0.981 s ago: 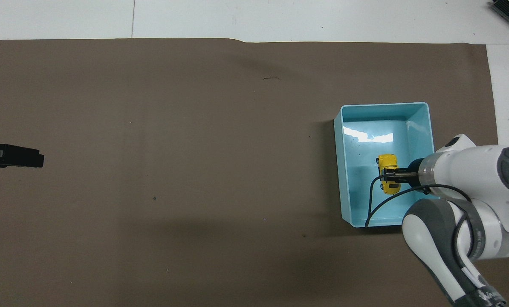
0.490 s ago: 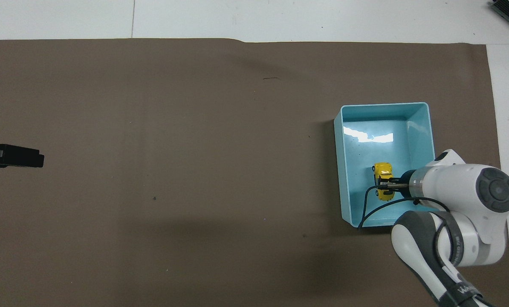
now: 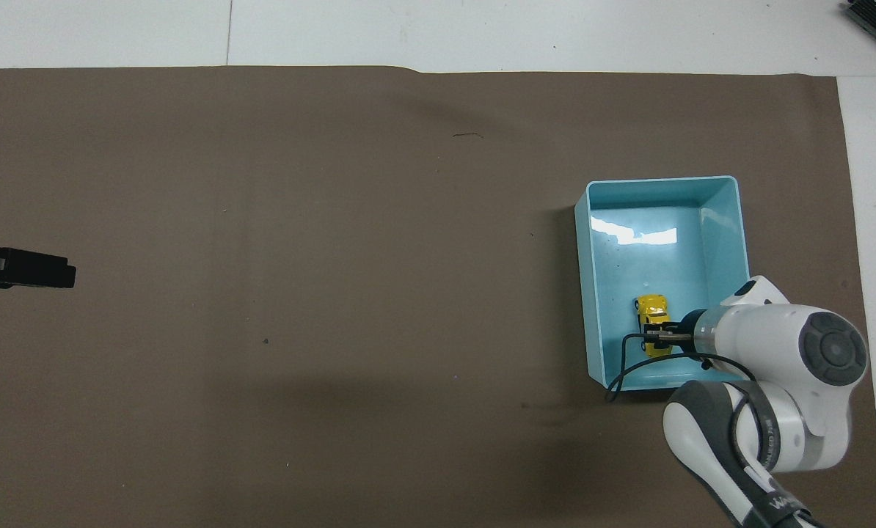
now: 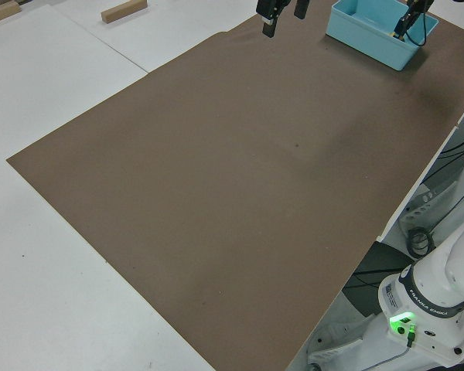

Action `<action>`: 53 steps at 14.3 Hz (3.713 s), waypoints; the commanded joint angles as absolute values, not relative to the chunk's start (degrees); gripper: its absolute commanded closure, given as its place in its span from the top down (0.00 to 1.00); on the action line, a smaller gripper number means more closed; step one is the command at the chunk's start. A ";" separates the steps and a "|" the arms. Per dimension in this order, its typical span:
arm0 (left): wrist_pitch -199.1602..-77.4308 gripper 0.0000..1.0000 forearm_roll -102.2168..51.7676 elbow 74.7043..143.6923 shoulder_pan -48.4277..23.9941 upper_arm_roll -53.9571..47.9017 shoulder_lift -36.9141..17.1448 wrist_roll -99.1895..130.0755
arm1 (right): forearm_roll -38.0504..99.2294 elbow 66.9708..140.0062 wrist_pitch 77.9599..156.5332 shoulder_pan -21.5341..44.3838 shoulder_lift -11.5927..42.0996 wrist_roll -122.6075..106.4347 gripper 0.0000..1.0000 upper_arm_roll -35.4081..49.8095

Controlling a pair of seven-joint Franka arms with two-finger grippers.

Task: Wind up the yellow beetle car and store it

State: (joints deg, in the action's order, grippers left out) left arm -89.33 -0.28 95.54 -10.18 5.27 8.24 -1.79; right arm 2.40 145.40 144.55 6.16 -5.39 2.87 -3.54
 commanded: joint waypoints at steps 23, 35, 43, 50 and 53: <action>-88.15 1.00 -0.35 94.92 -9.40 4.83 8.53 -2.20 | -1.14 98.70 100.81 -5.35 0.70 0.97 1.00 -3.34; -88.24 1.00 -0.35 94.92 -9.40 4.83 8.53 -2.20 | -1.23 89.64 87.27 -4.75 -0.44 4.04 1.00 -2.46; -88.15 1.00 -0.35 94.92 -9.32 4.83 8.53 -2.20 | -1.41 90.18 87.63 -4.48 -0.79 3.96 1.00 -1.58; -88.15 1.00 -0.35 94.92 -9.40 4.83 8.53 -2.20 | -1.76 90.09 88.07 -3.43 -0.70 4.13 1.00 -1.49; -88.15 1.00 -0.35 94.92 -9.32 4.83 8.53 -2.20 | -1.67 90.17 88.07 -3.34 -0.79 4.13 1.00 -1.49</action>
State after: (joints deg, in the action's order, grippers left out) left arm -89.32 -0.28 95.54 -10.18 5.26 8.24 -1.79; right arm -1.53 89.87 87.55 -3.10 -0.59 2.96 -2.03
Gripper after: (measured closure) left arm 0.000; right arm 0.000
